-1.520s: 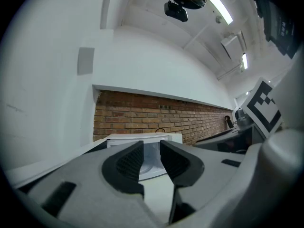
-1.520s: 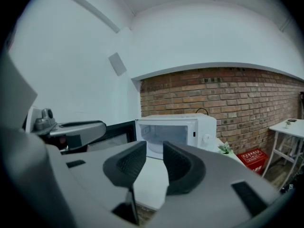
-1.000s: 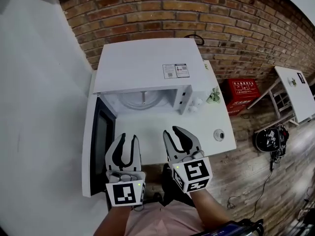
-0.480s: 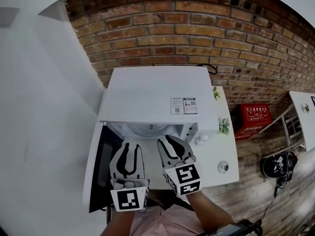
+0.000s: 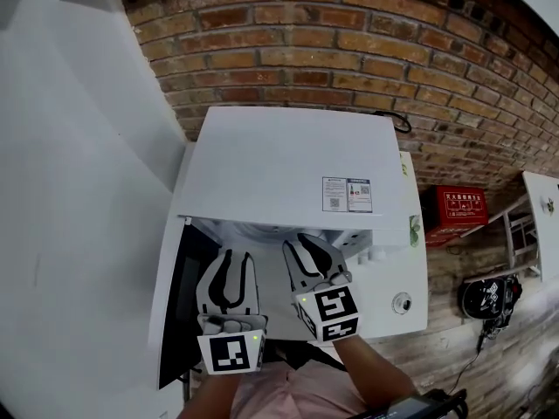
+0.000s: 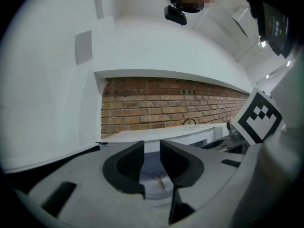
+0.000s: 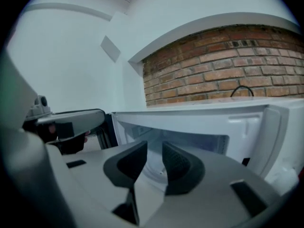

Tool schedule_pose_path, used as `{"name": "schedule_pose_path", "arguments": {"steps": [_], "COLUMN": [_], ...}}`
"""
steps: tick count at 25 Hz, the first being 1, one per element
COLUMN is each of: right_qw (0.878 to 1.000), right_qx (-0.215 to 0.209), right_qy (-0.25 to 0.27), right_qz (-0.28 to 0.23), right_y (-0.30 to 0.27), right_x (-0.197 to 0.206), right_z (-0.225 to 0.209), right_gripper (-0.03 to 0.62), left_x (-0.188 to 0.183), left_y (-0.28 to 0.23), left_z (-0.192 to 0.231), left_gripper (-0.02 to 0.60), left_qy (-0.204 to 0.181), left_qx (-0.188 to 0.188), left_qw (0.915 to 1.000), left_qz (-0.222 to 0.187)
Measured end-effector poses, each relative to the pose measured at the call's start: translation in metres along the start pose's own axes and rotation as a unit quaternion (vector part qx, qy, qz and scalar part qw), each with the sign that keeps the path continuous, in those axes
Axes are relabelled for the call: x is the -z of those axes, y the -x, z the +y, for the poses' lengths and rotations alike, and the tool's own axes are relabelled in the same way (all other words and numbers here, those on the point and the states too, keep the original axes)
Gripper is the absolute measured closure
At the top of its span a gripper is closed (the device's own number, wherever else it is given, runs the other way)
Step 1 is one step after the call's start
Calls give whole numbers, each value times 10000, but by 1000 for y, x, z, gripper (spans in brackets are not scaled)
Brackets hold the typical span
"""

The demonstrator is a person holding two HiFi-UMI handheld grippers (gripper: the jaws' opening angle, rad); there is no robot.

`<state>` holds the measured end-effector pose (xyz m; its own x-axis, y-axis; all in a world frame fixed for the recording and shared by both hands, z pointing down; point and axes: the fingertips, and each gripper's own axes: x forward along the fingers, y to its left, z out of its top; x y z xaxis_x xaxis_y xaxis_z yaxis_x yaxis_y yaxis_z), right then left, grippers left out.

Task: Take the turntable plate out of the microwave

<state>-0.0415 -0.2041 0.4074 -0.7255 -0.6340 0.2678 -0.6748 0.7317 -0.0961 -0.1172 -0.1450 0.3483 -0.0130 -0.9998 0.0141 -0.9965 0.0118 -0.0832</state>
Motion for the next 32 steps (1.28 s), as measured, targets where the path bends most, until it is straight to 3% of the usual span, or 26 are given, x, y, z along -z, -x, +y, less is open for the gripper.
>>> {"name": "schedule_pose_path", "arguments": {"steps": [13, 22, 27, 32], "right_qw": [9967, 9922, 9898, 9863], "right_qx": [243, 248, 442, 279], "right_qy": [-87, -142, 142, 375], "right_qz": [767, 1217, 1348, 1582], "right_y": [-60, -90, -99, -94], "right_x": [72, 109, 113, 115], "right_z": [-22, -25, -30, -13], "right_gripper": [497, 508, 566, 568], "left_x": [63, 77, 81, 83], "left_y": [-20, -16, -10, -7], "left_z": [15, 22, 26, 28], "left_gripper": [469, 469, 469, 469], "left_qy": [296, 522, 505, 535], "left_qx": [61, 47, 67, 88], "left_qw": [9985, 9972, 9968, 9960], "left_qz": [447, 535, 623, 705]}}
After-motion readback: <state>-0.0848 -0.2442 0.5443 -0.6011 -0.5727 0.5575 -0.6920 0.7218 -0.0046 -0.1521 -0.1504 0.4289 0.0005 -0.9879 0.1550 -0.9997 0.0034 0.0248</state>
